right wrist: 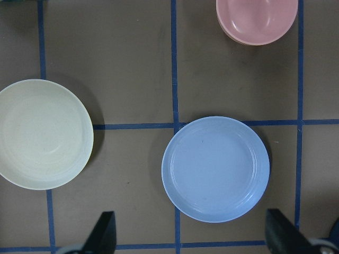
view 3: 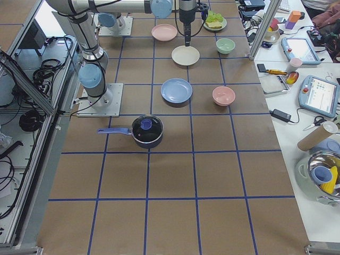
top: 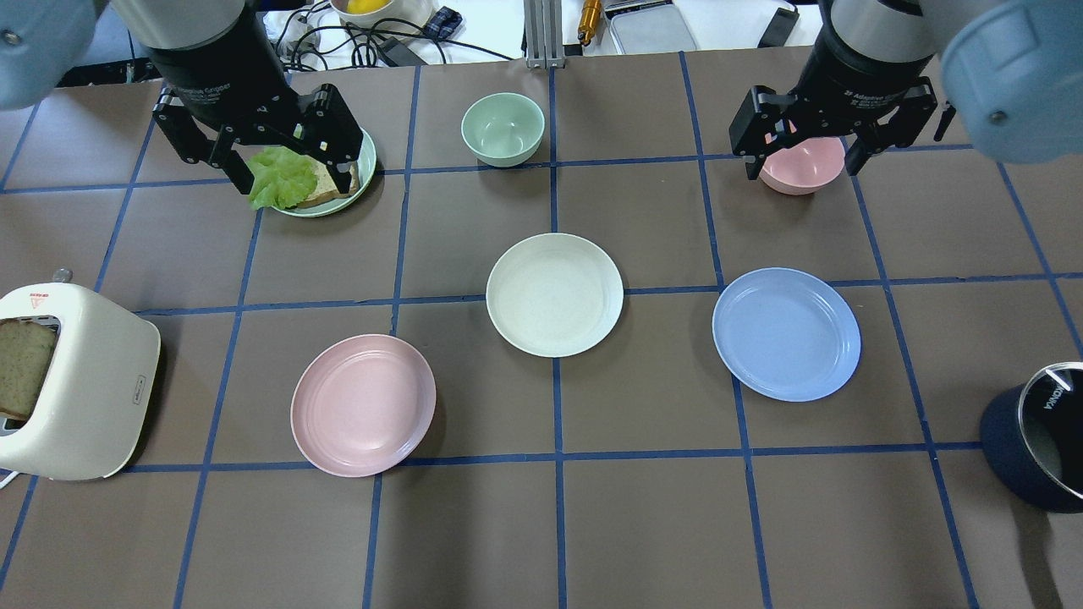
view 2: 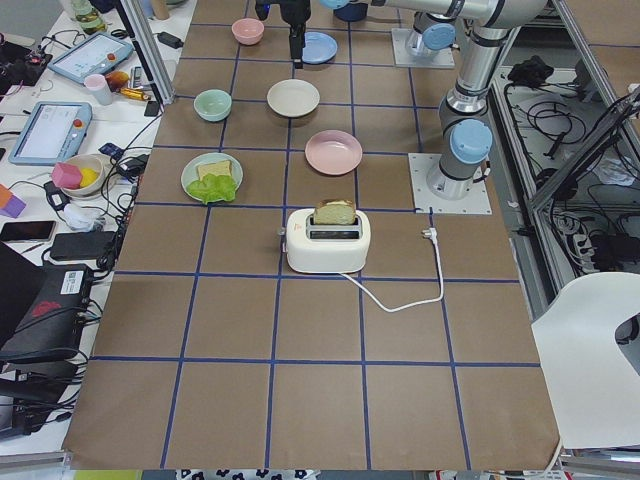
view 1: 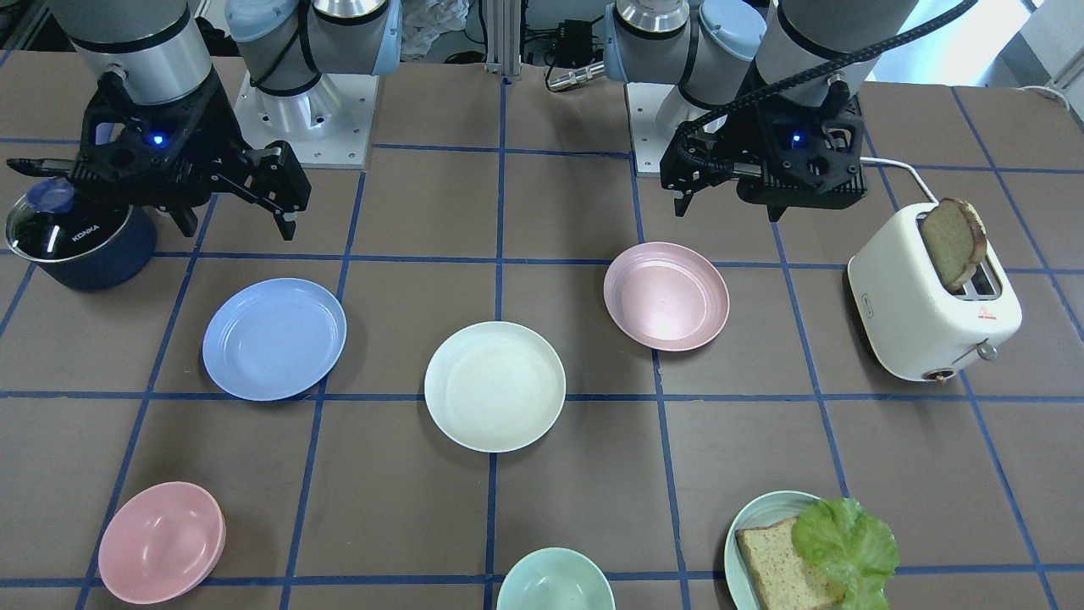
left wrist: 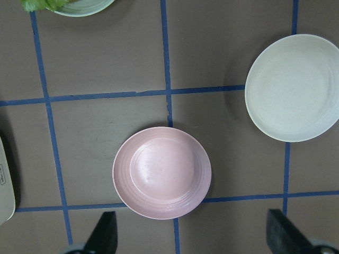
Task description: Stack three plates with pink and blue
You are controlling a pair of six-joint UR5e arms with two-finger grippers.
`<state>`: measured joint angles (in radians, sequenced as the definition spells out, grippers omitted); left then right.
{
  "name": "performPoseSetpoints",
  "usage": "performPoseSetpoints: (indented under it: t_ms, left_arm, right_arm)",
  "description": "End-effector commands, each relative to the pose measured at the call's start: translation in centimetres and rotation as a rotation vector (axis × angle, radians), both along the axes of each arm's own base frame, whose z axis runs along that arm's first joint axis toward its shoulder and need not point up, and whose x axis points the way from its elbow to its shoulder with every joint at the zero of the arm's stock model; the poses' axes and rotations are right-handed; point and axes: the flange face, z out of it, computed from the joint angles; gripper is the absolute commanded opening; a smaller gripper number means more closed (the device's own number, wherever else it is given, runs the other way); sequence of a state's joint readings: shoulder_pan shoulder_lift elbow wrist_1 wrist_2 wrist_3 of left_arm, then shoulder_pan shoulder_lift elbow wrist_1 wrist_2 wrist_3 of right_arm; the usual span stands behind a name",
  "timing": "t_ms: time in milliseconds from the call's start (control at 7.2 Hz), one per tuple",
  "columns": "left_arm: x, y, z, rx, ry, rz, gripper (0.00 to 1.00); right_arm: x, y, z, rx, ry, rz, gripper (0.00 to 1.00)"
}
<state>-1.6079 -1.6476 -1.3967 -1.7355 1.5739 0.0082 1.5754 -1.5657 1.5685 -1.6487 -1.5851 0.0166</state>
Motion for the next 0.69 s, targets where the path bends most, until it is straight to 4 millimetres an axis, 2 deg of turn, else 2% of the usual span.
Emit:
performPoseSetpoints:
  t_ms: [0,556]
  left_arm:
    - [0.09,0.04,-0.02,0.000,0.000,0.001,1.00]
    - [0.42,0.27,0.85,-0.008,0.000,0.005,1.00]
  right_arm:
    - [0.01,-0.09,0.34,-0.005,0.000,0.001,1.00]
    - [0.00,-0.02,0.02,0.003,0.000,0.001,1.00]
